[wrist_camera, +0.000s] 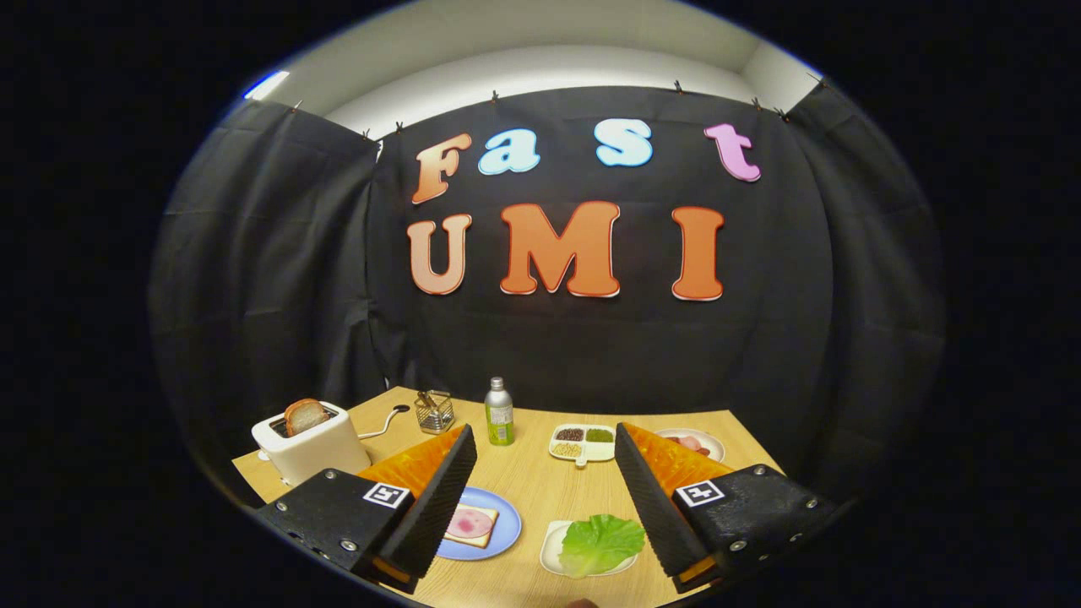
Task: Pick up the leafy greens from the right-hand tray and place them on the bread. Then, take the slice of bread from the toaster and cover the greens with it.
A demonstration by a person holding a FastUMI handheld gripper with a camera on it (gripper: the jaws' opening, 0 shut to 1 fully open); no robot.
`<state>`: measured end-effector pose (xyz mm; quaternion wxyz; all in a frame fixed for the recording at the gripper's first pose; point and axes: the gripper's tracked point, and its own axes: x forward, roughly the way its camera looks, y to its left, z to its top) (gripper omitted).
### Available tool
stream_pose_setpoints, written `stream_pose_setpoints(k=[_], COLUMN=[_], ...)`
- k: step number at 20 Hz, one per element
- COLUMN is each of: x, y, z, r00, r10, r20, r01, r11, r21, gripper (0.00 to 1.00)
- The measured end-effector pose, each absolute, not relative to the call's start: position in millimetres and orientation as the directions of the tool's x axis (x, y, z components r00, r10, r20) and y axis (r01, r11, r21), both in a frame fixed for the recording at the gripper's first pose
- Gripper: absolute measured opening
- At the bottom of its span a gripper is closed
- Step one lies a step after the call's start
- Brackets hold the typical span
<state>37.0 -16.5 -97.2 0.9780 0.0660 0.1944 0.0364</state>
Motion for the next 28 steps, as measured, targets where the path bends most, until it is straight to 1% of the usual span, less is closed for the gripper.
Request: stream_pose_setpoints(k=[1, 5, 10, 13, 16, 19, 20, 27, 28], x=[39.0, 39.8, 31.5, 28.8, 22.0, 14.9, 13.5, 4.7, 2.9], y=[-18.1, -36.7, -35.6, -30.9, -38.4, -33.8, -33.4, -32.9, -32.8], z=[-108.1, -161.7, -207.3, -230.5, -253.4, -272.1, -279.7, -332.0, -339.0], r00=[0.904, 0.801, 0.655, 0.572, 0.491, 0.406, 0.384, 0.249, 0.232], r10=[0.105, 0.069, 0.127, 0.162, 0.145, 0.171, 0.174, 0.149, 0.142], r20=[-0.414, -0.594, -0.745, -0.804, -0.859, -0.898, -0.907, -0.957, -0.962], r01=[-0.045, 0.006, 0.030, 0.075, 0.118, 0.165, 0.180, 0.210, 0.212], r11=[0.987, 0.992, 0.981, 0.966, 0.966, 0.952, 0.949, 0.956, 0.958], r21=[0.153, 0.124, 0.194, 0.248, 0.230, 0.257, 0.258, 0.204, 0.193], gripper=[0.99, 0.98, 0.97, 0.96, 0.94, 0.93, 0.91, 0.90, 0.88])
